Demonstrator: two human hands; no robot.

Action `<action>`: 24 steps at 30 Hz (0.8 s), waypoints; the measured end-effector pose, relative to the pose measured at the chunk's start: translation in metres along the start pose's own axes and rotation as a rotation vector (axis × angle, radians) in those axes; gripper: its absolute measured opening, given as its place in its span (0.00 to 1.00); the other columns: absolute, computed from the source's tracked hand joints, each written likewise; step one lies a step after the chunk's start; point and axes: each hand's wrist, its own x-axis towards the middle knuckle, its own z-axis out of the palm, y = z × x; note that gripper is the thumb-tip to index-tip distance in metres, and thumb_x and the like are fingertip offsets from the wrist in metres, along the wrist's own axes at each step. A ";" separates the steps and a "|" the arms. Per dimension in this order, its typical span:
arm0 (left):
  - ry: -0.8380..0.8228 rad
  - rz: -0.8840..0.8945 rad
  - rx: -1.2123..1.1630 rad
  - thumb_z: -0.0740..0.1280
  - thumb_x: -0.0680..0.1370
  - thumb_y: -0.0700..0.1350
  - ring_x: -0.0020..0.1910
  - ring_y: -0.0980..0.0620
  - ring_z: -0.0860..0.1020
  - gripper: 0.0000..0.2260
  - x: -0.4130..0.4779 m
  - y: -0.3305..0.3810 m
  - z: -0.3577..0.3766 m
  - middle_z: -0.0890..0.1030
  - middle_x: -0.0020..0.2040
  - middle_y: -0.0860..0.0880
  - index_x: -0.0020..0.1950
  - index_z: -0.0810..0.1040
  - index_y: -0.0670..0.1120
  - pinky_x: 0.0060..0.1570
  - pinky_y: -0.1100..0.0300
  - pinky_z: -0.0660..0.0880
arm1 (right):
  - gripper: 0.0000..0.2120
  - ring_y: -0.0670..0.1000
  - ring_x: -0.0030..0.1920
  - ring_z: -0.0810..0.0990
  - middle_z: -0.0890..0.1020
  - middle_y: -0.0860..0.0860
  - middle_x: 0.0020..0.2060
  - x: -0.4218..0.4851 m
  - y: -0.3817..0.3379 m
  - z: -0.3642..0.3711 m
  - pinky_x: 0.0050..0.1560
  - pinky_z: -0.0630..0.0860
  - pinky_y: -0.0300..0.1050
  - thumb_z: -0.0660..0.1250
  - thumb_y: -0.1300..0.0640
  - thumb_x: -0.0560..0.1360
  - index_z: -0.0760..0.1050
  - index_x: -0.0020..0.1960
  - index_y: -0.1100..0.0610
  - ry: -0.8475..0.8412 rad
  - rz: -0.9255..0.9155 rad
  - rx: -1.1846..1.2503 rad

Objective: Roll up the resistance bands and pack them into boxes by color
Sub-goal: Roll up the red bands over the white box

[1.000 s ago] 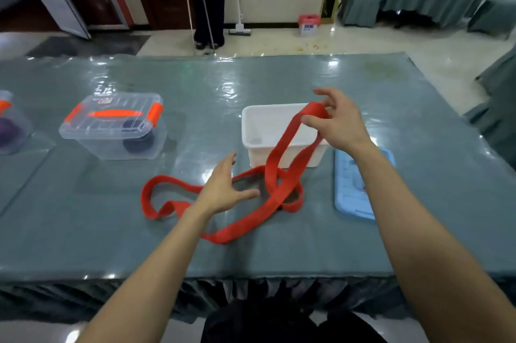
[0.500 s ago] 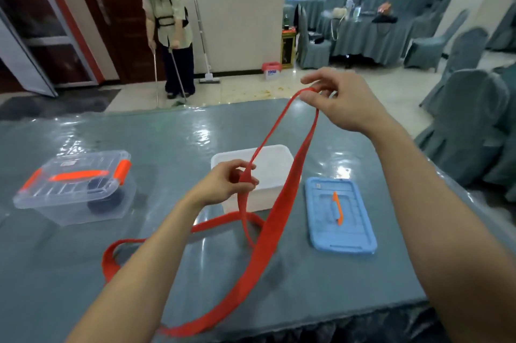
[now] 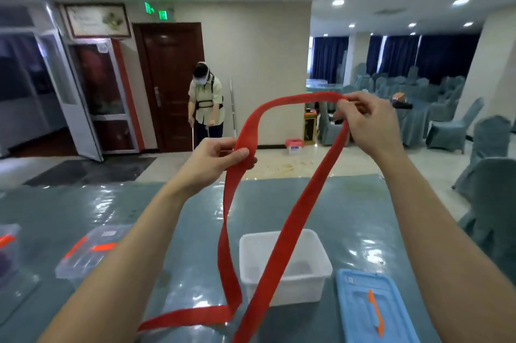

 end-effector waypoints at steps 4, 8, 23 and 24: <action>-0.026 0.076 -0.080 0.77 0.78 0.45 0.48 0.39 0.89 0.16 0.006 0.039 -0.021 0.88 0.51 0.36 0.65 0.84 0.44 0.52 0.48 0.87 | 0.11 0.52 0.41 0.90 0.90 0.50 0.45 0.025 -0.026 -0.010 0.44 0.88 0.48 0.66 0.50 0.86 0.81 0.62 0.56 -0.011 -0.053 0.149; 0.114 0.118 -0.175 0.77 0.77 0.47 0.40 0.48 0.88 0.22 0.011 0.060 -0.031 0.88 0.47 0.42 0.68 0.75 0.44 0.36 0.58 0.84 | 0.13 0.59 0.42 0.90 0.90 0.57 0.46 0.035 -0.024 0.000 0.41 0.88 0.51 0.60 0.54 0.89 0.79 0.62 0.61 -0.354 0.185 0.056; 0.136 0.286 0.068 0.77 0.80 0.46 0.41 0.38 0.86 0.16 0.038 0.106 0.020 0.86 0.42 0.39 0.64 0.78 0.44 0.47 0.44 0.85 | 0.27 0.55 0.42 0.90 0.88 0.49 0.53 -0.019 -0.074 0.063 0.41 0.85 0.49 0.78 0.36 0.74 0.80 0.67 0.50 -0.503 -0.074 0.204; 0.166 0.334 0.110 0.78 0.80 0.46 0.41 0.39 0.86 0.14 0.043 0.111 0.024 0.86 0.40 0.42 0.62 0.79 0.46 0.50 0.42 0.84 | 0.23 0.54 0.41 0.90 0.88 0.50 0.52 -0.014 -0.081 0.064 0.43 0.86 0.52 0.79 0.42 0.76 0.81 0.65 0.53 -0.462 -0.102 0.170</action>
